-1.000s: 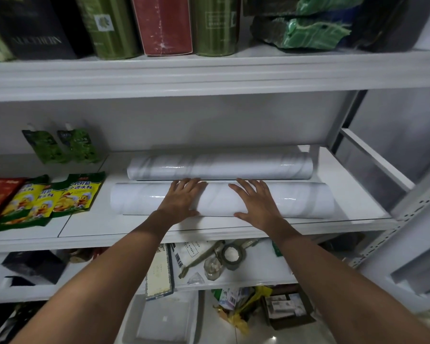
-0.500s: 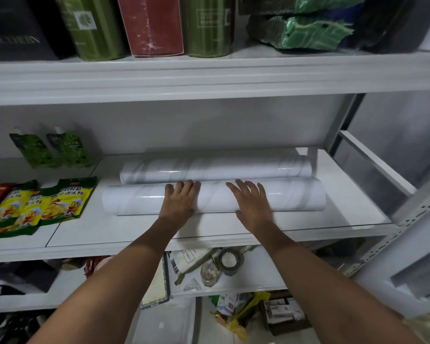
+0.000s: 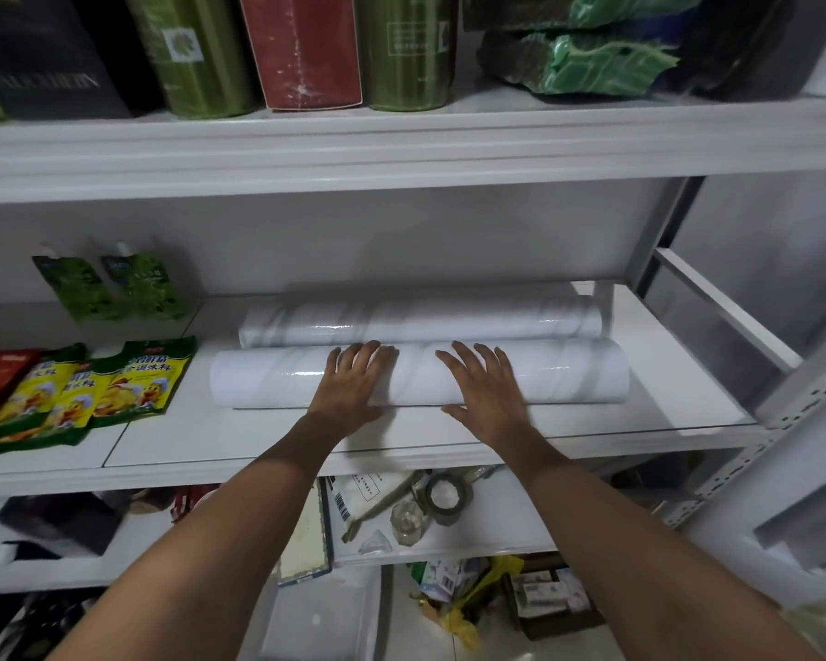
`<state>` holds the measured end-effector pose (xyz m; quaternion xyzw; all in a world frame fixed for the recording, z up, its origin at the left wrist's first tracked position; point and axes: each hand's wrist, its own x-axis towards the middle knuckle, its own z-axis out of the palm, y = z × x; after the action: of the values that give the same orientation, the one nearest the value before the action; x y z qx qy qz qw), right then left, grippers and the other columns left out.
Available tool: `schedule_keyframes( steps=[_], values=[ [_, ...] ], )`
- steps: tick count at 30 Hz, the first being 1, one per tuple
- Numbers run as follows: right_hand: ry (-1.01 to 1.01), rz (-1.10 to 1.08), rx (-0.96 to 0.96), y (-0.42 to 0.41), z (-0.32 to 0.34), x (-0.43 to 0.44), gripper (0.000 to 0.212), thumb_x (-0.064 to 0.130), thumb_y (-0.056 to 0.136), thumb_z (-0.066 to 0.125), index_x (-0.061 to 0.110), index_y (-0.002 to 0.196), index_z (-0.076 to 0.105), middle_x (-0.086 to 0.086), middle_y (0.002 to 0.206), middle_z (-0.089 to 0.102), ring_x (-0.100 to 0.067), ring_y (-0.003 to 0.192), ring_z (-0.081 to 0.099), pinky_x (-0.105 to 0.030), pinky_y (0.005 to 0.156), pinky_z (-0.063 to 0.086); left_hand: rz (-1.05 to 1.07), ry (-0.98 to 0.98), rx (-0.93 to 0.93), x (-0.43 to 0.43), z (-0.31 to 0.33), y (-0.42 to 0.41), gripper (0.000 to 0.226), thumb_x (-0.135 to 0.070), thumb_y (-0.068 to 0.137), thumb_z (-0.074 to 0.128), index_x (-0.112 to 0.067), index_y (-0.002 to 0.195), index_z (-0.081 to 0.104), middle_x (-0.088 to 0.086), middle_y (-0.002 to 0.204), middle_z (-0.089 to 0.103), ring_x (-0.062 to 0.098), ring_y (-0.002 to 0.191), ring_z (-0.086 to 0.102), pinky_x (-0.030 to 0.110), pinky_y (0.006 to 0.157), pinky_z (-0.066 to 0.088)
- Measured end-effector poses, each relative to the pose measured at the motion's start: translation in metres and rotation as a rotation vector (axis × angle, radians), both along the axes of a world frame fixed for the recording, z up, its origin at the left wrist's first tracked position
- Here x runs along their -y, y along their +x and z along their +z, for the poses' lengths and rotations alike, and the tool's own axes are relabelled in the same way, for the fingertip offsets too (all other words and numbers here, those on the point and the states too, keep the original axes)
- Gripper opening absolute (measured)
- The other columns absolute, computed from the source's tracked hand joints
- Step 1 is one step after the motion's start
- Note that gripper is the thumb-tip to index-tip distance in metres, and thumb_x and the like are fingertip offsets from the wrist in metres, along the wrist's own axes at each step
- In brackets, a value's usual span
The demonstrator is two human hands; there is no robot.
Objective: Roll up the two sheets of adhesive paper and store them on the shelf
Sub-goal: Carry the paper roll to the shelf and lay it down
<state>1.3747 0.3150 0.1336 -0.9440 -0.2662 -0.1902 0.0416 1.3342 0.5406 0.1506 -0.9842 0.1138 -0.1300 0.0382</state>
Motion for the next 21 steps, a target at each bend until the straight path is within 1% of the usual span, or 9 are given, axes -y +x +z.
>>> schedule_keyframes(
  steps=[5,9,12,14,18,21],
  values=[
    [0.015,-0.02,-0.053,-0.007,0.002,0.001,0.08,0.044,0.067,0.079,0.022,0.137,0.045,-0.005,0.142,0.045,-0.034,0.127,0.042,-0.05,0.108,0.027,0.007,-0.016,-0.018,-0.003,0.001,-0.008,0.101,-0.051,0.052,0.082,-0.012,0.135,0.041,0.012,0.132,0.049,0.034,0.118,0.049,0.049,0.099,0.036],
    [0.013,-0.012,-0.079,-0.015,0.003,0.0,0.077,0.043,0.076,0.071,0.025,0.142,0.036,-0.003,0.148,0.036,-0.032,0.134,0.032,-0.048,0.113,0.016,0.006,-0.032,-0.037,-0.005,0.001,-0.013,0.099,-0.049,0.054,0.082,-0.009,0.135,0.042,0.014,0.134,0.048,0.034,0.12,0.048,0.05,0.1,0.036],
    [-0.007,-0.023,-0.099,-0.018,0.005,0.001,0.076,0.044,0.08,0.067,0.027,0.145,0.03,-0.001,0.151,0.03,-0.03,0.137,0.025,-0.046,0.114,0.011,0.001,-0.063,-0.059,-0.005,0.002,-0.017,0.097,-0.045,0.062,0.079,-0.009,0.14,0.033,0.014,0.142,0.039,0.034,0.129,0.038,0.049,0.107,0.026],
    [-0.008,-0.027,-0.105,-0.021,0.006,0.0,0.075,0.046,0.082,0.065,0.028,0.145,0.028,0.0,0.152,0.028,-0.029,0.137,0.025,-0.045,0.114,0.01,-0.003,-0.084,-0.064,-0.005,0.003,-0.019,0.094,-0.044,0.068,0.075,-0.01,0.142,0.028,0.013,0.146,0.033,0.032,0.133,0.033,0.047,0.11,0.021],
    [0.066,-0.034,-0.087,-0.026,0.012,-0.006,0.07,0.045,0.084,0.061,0.026,0.144,0.032,-0.001,0.15,0.031,-0.028,0.135,0.03,-0.046,0.113,0.014,-0.022,-0.139,-0.055,-0.002,0.008,-0.023,0.083,-0.048,0.083,0.059,-0.013,0.146,0.018,0.007,0.152,0.02,0.024,0.14,0.019,0.04,0.114,0.008],
    [0.068,-0.036,-0.108,-0.028,0.019,-0.01,0.068,0.047,0.086,0.056,0.028,0.145,0.028,0.0,0.152,0.028,-0.025,0.137,0.027,-0.044,0.113,0.011,-0.004,-0.14,-0.054,0.0,0.014,-0.024,0.078,-0.05,0.087,0.05,-0.016,0.146,0.013,0.002,0.154,0.013,0.019,0.141,0.012,0.036,0.115,0.004]
  ],
)
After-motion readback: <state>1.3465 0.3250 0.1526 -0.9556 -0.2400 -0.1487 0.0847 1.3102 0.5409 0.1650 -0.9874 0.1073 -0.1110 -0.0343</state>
